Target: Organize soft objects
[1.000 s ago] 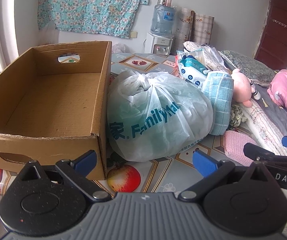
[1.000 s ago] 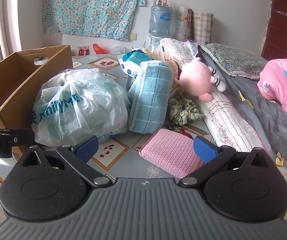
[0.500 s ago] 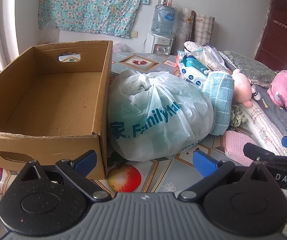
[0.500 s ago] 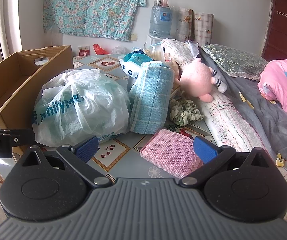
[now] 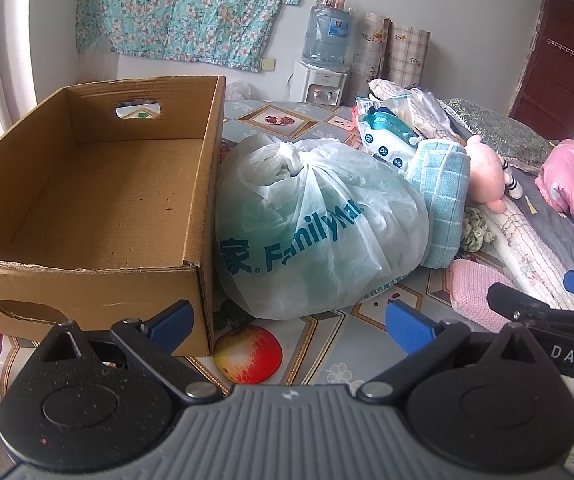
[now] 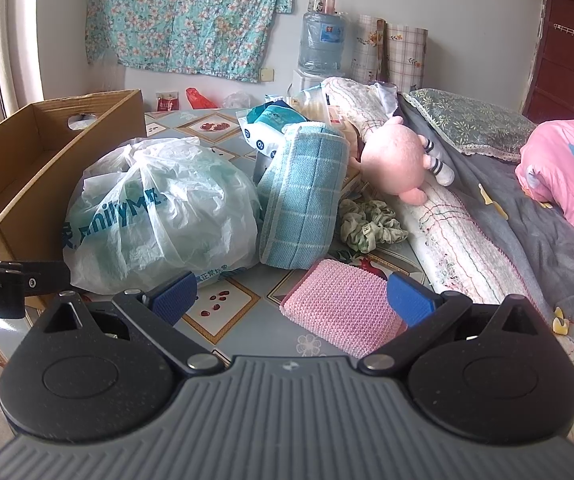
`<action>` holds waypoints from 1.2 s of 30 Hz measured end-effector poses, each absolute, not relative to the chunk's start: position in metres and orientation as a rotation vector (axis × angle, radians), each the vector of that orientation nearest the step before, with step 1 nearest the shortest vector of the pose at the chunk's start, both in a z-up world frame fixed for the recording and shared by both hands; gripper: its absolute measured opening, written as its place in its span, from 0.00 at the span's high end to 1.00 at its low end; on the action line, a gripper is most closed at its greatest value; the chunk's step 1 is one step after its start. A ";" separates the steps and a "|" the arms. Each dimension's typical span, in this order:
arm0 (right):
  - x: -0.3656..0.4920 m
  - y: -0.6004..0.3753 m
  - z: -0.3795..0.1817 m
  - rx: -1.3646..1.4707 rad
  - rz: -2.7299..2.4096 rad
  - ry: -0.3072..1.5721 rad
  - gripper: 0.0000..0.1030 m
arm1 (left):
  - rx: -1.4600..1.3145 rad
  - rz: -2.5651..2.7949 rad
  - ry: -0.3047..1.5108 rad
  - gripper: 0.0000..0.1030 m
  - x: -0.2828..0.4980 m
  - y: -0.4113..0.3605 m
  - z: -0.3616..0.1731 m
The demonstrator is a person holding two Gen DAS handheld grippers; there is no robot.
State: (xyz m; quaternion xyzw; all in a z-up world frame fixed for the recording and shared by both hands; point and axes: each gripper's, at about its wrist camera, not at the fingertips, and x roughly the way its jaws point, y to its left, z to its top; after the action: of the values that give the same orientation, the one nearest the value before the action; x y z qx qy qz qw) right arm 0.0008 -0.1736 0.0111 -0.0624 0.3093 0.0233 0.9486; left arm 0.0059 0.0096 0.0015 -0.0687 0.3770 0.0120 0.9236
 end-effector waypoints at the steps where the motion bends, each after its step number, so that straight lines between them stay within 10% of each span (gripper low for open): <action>1: 0.001 -0.173 0.011 -0.126 0.048 0.630 0.01 | -0.141 0.025 0.774 0.00 0.006 0.010 0.001; 25: -0.001 -0.263 0.031 0.000 0.044 0.312 0.01 | 0.066 -0.170 0.562 0.00 0.008 -0.041 0.028; 36: 0.096 -0.343 0.061 0.228 0.341 0.484 0.01 | 0.031 -0.347 0.550 0.08 0.083 -0.094 0.016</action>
State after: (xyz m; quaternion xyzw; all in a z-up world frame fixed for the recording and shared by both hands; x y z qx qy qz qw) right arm 0.0956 -0.3432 0.0613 0.1120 0.2380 0.1678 0.9501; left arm 0.0828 -0.0938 0.0158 0.0152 0.2701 -0.1706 0.9475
